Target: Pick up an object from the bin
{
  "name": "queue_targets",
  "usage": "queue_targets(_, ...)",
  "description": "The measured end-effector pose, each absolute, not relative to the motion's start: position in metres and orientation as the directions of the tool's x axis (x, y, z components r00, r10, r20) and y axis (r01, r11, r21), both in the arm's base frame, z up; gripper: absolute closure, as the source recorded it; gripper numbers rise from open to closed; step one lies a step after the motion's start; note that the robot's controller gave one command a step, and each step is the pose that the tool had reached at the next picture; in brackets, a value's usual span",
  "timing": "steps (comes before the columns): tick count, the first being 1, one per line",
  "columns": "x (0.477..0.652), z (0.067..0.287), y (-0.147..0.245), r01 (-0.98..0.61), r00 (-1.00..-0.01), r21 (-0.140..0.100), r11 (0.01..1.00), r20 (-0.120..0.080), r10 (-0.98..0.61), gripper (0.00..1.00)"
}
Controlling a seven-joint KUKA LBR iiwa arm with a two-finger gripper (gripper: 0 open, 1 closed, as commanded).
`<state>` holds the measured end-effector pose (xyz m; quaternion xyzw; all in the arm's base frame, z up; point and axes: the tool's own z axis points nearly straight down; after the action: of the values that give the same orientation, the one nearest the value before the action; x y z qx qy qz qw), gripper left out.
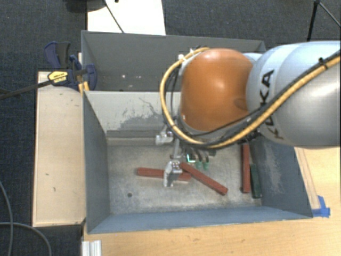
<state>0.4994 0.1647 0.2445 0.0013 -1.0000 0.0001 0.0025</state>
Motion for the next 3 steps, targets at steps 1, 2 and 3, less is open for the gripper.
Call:
queue_targets(1, 0.500, 0.246, 0.164, -0.001, -1.000, 0.001, 1.000, 0.001, -0.001, 0.00)
queue_targets(2, 0.529, 0.254, 0.175, -0.056, -0.998, 0.001, 0.998, -0.002, -0.056, 0.00)
queue_targets(3, 0.529, 0.209, 0.148, -0.048, -0.999, 0.003, 0.999, -0.009, -0.048, 0.00)
